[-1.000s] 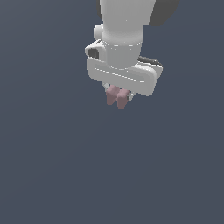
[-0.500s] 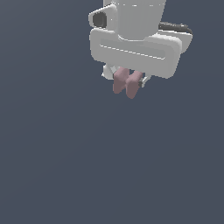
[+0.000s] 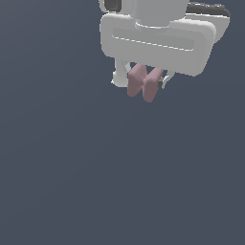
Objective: Pick up the object and move it to a goal position.
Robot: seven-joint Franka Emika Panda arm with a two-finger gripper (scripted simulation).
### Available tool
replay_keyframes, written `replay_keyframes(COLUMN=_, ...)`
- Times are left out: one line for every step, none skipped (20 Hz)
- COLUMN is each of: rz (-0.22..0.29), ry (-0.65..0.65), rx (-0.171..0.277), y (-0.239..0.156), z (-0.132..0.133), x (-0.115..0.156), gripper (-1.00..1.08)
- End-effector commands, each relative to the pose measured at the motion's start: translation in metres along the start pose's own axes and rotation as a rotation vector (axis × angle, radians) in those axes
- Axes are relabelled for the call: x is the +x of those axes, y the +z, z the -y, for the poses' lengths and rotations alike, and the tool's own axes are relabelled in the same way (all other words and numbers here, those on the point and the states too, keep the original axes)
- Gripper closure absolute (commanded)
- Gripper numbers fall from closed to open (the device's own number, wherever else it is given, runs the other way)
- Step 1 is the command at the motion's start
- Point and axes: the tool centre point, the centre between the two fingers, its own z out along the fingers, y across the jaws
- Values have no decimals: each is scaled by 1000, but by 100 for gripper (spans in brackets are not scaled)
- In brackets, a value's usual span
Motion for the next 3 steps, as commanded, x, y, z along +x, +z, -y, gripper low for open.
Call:
replay_keyframes(rz=0, ry=0, rx=0, y=-2, z=1, x=0, gripper=108)
replay_keyframes(rz=0, ry=0, rx=0, y=-3, z=1, x=1, gripper=108)
replay_keyframes(rz=0, ry=0, rx=0, y=-3, z=1, x=1, gripper=108)
